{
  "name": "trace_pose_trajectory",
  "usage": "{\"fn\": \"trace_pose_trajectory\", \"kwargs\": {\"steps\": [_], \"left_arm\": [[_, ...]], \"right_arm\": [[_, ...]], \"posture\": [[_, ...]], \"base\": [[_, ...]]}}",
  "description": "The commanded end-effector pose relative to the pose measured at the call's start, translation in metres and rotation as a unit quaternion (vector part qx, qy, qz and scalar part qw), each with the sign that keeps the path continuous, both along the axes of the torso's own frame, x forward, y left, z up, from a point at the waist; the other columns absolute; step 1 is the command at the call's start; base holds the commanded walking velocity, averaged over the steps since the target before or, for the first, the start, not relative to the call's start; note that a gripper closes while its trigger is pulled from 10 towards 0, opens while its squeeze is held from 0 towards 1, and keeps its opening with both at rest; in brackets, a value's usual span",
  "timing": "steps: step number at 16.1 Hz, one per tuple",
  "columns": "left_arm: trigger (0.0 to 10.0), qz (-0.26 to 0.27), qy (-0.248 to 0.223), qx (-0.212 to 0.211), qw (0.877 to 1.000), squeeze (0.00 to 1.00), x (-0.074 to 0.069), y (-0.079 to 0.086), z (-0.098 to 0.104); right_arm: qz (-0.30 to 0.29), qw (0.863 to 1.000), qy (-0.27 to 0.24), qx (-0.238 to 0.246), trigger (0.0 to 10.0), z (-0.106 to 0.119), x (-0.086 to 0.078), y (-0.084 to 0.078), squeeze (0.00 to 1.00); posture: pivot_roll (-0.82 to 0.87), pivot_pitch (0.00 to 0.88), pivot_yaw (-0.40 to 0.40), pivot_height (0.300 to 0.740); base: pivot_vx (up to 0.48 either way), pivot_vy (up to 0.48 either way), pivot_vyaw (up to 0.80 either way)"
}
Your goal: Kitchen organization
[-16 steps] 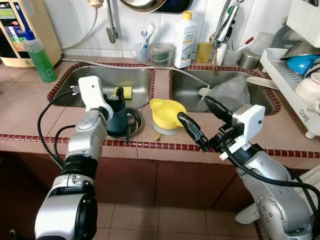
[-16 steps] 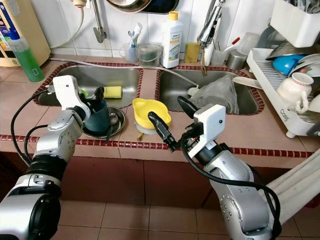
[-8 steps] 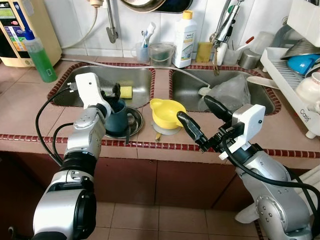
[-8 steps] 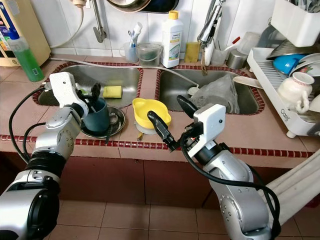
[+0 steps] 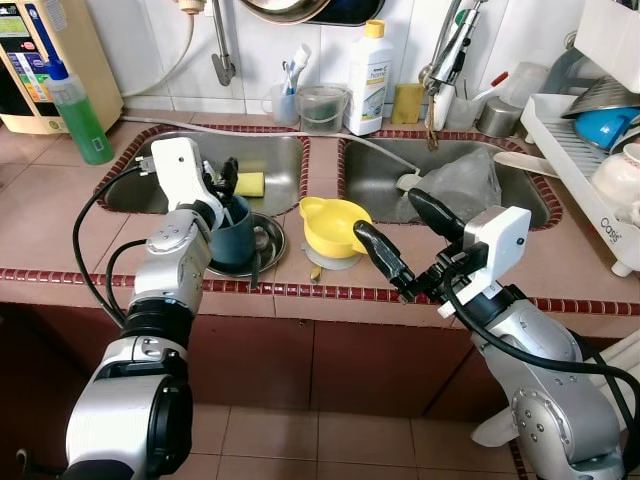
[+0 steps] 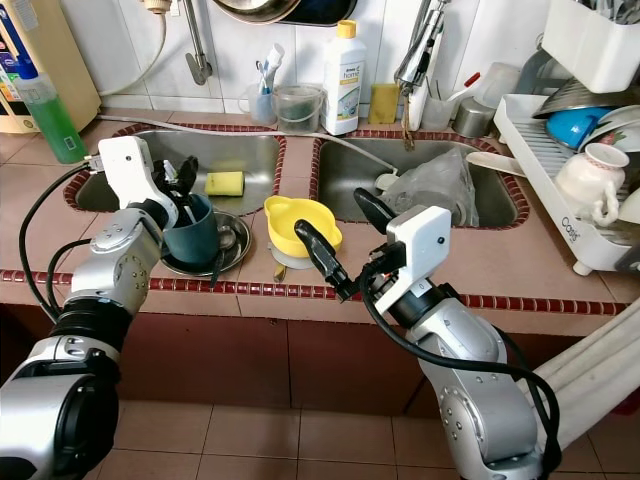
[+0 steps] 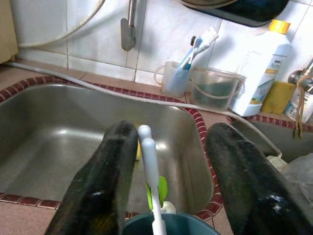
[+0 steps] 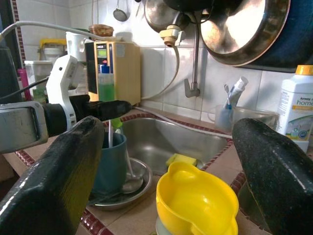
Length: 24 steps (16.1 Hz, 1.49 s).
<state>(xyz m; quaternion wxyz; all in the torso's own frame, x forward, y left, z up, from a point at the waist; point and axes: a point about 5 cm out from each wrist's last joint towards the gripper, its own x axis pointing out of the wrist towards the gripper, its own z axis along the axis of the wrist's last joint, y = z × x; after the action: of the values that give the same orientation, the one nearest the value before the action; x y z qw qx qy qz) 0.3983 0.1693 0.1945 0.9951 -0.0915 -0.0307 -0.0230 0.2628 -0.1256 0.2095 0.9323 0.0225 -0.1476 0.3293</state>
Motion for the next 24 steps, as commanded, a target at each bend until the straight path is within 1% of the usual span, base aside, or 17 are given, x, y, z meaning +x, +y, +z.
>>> {"fn": "trace_pose_trajectory", "kwargs": {"steps": [1, 6, 10, 15, 18, 21, 22, 23, 24], "left_arm": [[0.0, -0.002, -0.004, 0.013, 1.000, 0.00, 0.002, 0.000, 0.004], [0.0, -0.009, -0.007, 0.022, 1.000, 0.00, 0.001, 0.000, 0.004], [0.0, -0.013, -0.003, 0.040, 0.999, 0.00, 0.000, 0.000, 0.001], [0.0, -0.016, 0.001, 0.041, 0.999, 0.00, -0.001, 0.001, -0.002], [0.0, -0.014, -0.009, 0.036, 0.999, 0.00, 0.000, 0.003, 0.003], [0.0, -0.012, -0.008, 0.032, 0.999, 0.00, 0.001, 0.003, 0.007], [6.9, -0.015, -0.012, 0.031, 0.999, 0.00, 0.002, 0.002, 0.011], [10.0, -0.014, -0.015, 0.029, 0.999, 0.00, 0.003, 0.003, 0.015], [10.0, -0.017, -0.029, 0.025, 0.999, 0.00, 0.004, 0.005, 0.026]], "right_arm": [[-0.001, 1.000, -0.015, -0.003, 10.0, 0.006, 0.000, 0.000, 0.00], [0.002, 1.000, -0.018, -0.006, 10.0, 0.007, 0.002, 0.001, 0.00], [0.002, 1.000, -0.018, -0.008, 10.0, 0.008, 0.003, 0.001, 0.00], [-0.001, 1.000, -0.018, -0.008, 10.0, 0.008, 0.002, -0.001, 0.00], [-0.003, 1.000, -0.018, -0.009, 10.0, 0.008, 0.002, -0.001, 0.00], [-0.002, 1.000, -0.020, -0.008, 10.0, 0.008, 0.003, 0.000, 0.00], [-0.002, 1.000, -0.020, -0.007, 10.0, 0.009, 0.003, 0.000, 0.00], [-0.003, 1.000, -0.021, -0.007, 10.0, 0.009, 0.003, 0.000, 0.00], [-0.003, 1.000, -0.021, -0.007, 10.0, 0.009, 0.003, 0.000, 0.00]], "posture": [[-0.07, 0.020, 0.036, 0.740], [-0.07, 0.010, 0.033, 0.740], [-0.07, 0.018, 0.033, 0.740], [-0.07, 0.027, 0.031, 0.740], [-0.07, 0.030, 0.032, 0.740], [-0.07, 0.029, 0.034, 0.740], [-0.07, 0.029, 0.035, 0.740], [-0.07, 0.029, 0.035, 0.740], [-0.07, 0.030, 0.036, 0.740]], "base": [[0.000, 0.000, 0.00], [0.000, 0.000, 0.00], [0.000, 0.000, 0.00], [0.000, 0.000, 0.00], [0.000, 0.000, 0.00], [0.000, 0.000, 0.00], [0.000, 0.000, 0.00], [0.000, 0.000, 0.00], [0.000, 0.000, 0.00]]}}
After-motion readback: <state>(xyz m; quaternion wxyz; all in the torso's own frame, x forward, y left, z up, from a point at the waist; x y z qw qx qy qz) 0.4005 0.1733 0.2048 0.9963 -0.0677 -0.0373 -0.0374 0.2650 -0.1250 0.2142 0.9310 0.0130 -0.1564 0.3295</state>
